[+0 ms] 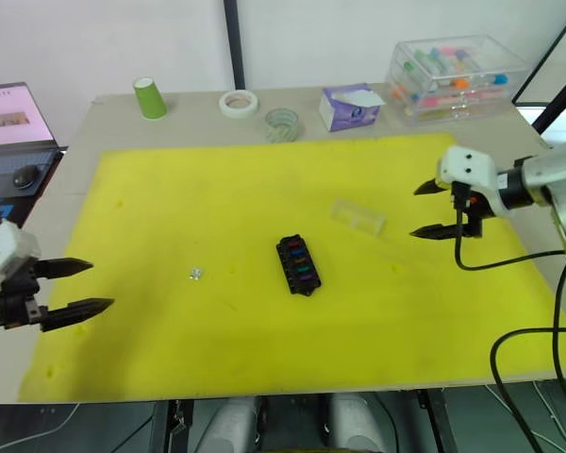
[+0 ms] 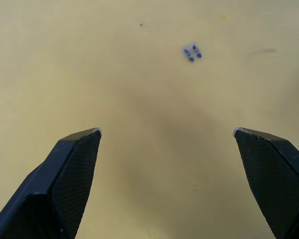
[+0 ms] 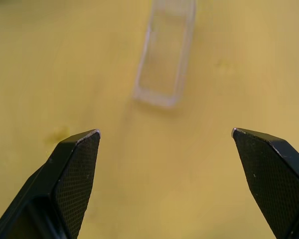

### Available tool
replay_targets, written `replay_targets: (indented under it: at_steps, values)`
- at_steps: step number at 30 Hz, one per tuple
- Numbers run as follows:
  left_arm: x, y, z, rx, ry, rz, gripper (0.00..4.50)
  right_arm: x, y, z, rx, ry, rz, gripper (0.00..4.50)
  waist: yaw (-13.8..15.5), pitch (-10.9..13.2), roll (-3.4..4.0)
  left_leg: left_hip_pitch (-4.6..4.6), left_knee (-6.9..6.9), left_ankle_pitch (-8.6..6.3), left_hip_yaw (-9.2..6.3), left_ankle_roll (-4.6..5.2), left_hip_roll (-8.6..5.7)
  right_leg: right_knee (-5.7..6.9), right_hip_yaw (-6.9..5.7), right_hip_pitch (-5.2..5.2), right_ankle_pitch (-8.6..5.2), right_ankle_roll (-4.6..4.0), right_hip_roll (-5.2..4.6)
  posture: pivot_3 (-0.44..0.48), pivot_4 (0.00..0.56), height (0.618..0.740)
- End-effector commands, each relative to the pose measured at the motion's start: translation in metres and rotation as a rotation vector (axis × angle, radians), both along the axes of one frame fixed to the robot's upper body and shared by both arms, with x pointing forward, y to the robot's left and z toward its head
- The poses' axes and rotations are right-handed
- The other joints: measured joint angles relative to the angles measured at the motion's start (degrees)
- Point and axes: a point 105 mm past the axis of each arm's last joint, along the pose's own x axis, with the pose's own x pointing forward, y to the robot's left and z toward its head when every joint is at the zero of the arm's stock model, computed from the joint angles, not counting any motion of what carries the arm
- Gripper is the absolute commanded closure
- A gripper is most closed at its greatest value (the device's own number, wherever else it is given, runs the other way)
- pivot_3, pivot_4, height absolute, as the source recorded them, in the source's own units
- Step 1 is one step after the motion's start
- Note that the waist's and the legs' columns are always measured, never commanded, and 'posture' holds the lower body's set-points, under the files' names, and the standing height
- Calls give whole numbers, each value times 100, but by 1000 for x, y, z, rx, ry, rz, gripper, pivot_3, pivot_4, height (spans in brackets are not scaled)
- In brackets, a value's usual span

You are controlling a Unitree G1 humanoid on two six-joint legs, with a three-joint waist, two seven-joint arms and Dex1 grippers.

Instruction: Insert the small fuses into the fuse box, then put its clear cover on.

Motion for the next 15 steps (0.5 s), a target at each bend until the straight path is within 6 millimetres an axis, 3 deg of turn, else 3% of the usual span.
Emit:
replay_targets:
  at_steps: [1, 4, 9, 15]
  values:
    - [11, -31, 0, -157, 48, -94, 0, -19, 70, 30, 133, -43, 249, 31, -8, 0, 1, 0, 1, 0, 0, 0, 1, 2, 0, 0, 0, 0, 1, 0, 150, 740]
    - [29, -44, -14, -244, 129, -107, 0, -31, 113, 29, 200, -12, 375, 31, -9, -1, 0, 0, 1, 0, -2, 0, 3, 4, 0, -1, 0, 0, 3, 0, 150, 740]
    - [57, -57, -19, -434, 280, -52, 0, -38, 150, 21, 209, 11, 467, 31, 42, -6, -14, -5, 22, -2, -11, 2, -10, 5, -5, 5, 0, 1, -1, 0, 150, 740]
    - [64, -66, -37, -560, 507, 4, 0, -46, 173, 18, 186, -7, 538, 31, -61, -9, -19, -4, 25, -2, -12, 2, -13, 55, -7, -14, 1, 1, -4, 0, 150, 740]
